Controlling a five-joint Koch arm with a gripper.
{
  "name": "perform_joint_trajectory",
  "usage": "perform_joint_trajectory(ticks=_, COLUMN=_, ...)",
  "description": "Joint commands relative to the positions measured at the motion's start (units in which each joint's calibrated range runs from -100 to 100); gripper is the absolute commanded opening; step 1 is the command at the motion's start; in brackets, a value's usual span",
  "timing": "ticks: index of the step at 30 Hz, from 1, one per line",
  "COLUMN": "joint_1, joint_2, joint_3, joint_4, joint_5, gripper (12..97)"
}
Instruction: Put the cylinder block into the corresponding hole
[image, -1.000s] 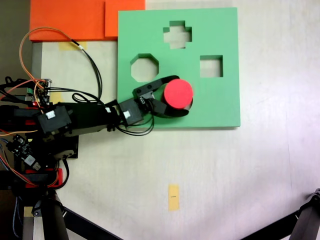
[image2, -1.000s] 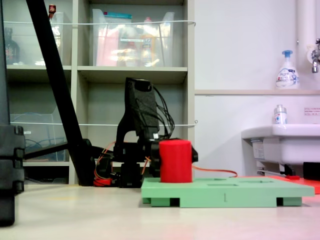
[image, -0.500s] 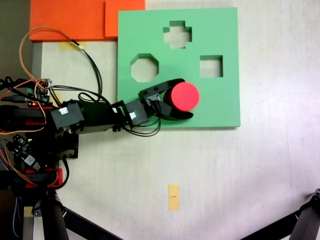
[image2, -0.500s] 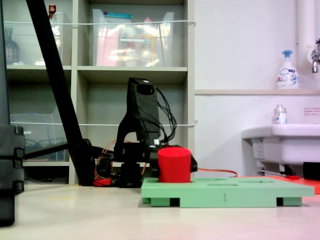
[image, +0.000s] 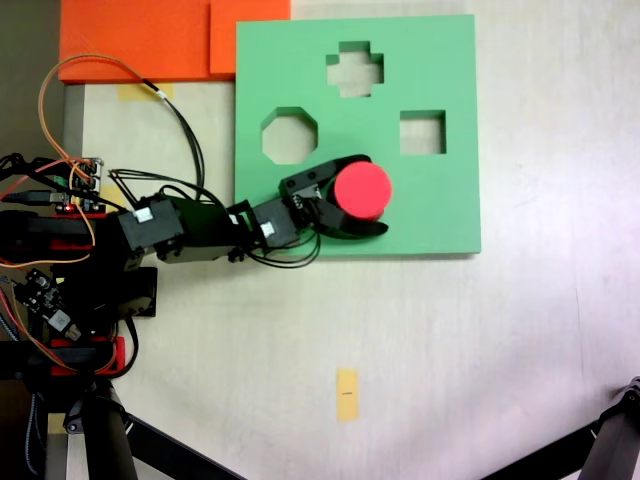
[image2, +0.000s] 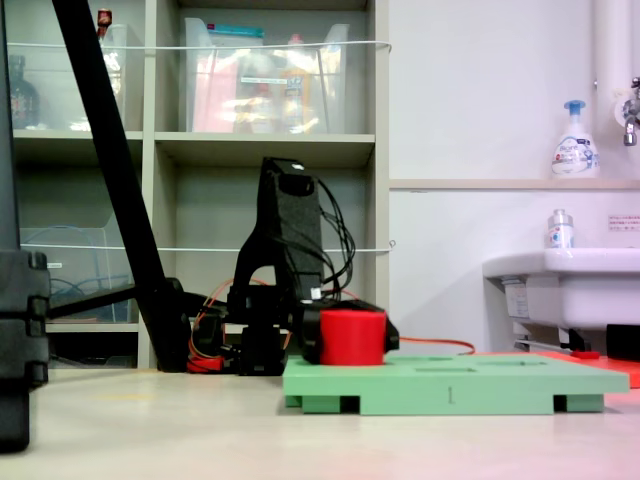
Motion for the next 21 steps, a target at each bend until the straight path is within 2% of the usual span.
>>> perform_joint_trajectory(ticks=1, joint_1=0.3, joint_2=-3.1, joint_3=-2.0, joint_4=2.6, joint_5=-0.1, gripper=69.7)
perform_joint_trajectory(ticks=7, joint_1=0.6, joint_2=-11.9, joint_3=-8.5, joint_4=2.6, joint_5=-0.1, gripper=82.5)
perform_joint_trajectory(ticks=16, joint_1=1.3, joint_2=-50.1, joint_3=-21.6, joint_4=-4.7, joint_5=-0.1, gripper=82.4)
perform_joint_trajectory(ticks=21, joint_1=-0.7, joint_2=-76.0, joint_3=-22.9, joint_4=-14.9, joint_5=-2.4, gripper=81.5)
